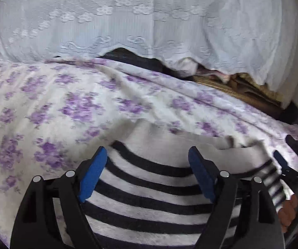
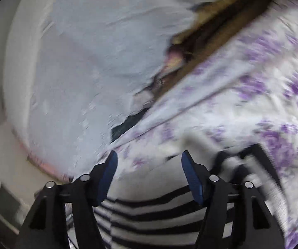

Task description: Fold small clothes

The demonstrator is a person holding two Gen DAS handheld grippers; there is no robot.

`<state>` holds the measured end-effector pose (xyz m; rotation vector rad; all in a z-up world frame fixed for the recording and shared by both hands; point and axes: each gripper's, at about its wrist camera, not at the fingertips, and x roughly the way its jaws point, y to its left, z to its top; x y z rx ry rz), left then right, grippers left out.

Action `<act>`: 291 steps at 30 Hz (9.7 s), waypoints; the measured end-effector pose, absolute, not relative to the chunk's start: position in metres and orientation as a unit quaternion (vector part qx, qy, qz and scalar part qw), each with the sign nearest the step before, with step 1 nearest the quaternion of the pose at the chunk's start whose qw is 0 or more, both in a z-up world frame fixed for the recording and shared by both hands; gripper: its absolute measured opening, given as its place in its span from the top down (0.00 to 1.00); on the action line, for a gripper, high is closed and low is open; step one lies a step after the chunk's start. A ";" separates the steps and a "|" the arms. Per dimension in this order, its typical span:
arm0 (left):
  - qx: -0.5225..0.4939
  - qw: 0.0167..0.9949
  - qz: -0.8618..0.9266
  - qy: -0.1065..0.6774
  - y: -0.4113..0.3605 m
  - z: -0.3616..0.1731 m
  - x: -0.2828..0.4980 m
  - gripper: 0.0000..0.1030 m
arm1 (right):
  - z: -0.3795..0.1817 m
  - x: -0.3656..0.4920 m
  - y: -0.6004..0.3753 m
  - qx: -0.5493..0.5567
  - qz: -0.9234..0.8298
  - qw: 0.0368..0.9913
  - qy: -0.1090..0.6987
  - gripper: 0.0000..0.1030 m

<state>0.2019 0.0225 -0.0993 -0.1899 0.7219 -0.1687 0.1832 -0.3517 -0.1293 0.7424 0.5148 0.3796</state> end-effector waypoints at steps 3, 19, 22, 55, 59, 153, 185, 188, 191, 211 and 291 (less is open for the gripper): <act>-0.066 0.921 -0.083 0.376 0.009 -0.110 0.209 0.14 | -0.130 0.185 -0.321 0.311 0.226 0.880 0.279 0.30; 0.046 0.908 -0.085 0.408 -0.039 -0.129 0.179 0.05 | -0.138 0.155 -0.280 0.323 0.279 0.837 0.342 0.29; 0.057 0.901 -0.064 0.425 -0.039 -0.151 0.181 0.04 | -0.164 0.151 -0.277 0.288 0.239 0.850 0.370 0.48; 0.009 0.934 0.004 0.357 0.001 -0.119 0.047 0.04 | -0.145 0.017 -0.290 0.243 0.196 0.899 0.308 0.23; -0.009 0.933 0.045 0.356 0.023 -0.118 0.057 0.04 | -0.144 0.023 -0.316 0.249 0.154 0.912 0.288 0.16; 0.051 0.933 0.058 0.352 -0.008 -0.117 0.073 0.04 | -0.150 0.060 -0.262 0.132 0.140 0.925 0.326 0.03; 0.087 0.920 -0.009 0.382 -0.058 -0.131 0.059 0.04 | -0.173 -0.006 -0.341 0.331 0.111 0.891 0.292 0.03; 0.080 0.922 -0.011 0.379 -0.055 -0.127 0.058 0.04 | -0.173 -0.001 -0.343 0.325 0.120 0.887 0.307 0.03; 0.055 0.925 -0.027 0.376 -0.052 -0.116 0.054 0.04 | -0.172 0.005 -0.351 0.336 0.127 0.879 0.313 0.04; 0.038 0.921 -0.052 0.385 -0.074 -0.138 0.106 0.04 | -0.170 0.116 -0.348 0.358 0.018 0.889 0.286 0.05; 0.027 0.902 -0.069 0.426 -0.047 -0.132 0.179 0.05 | -0.089 0.056 -0.193 0.094 0.103 0.958 0.250 0.84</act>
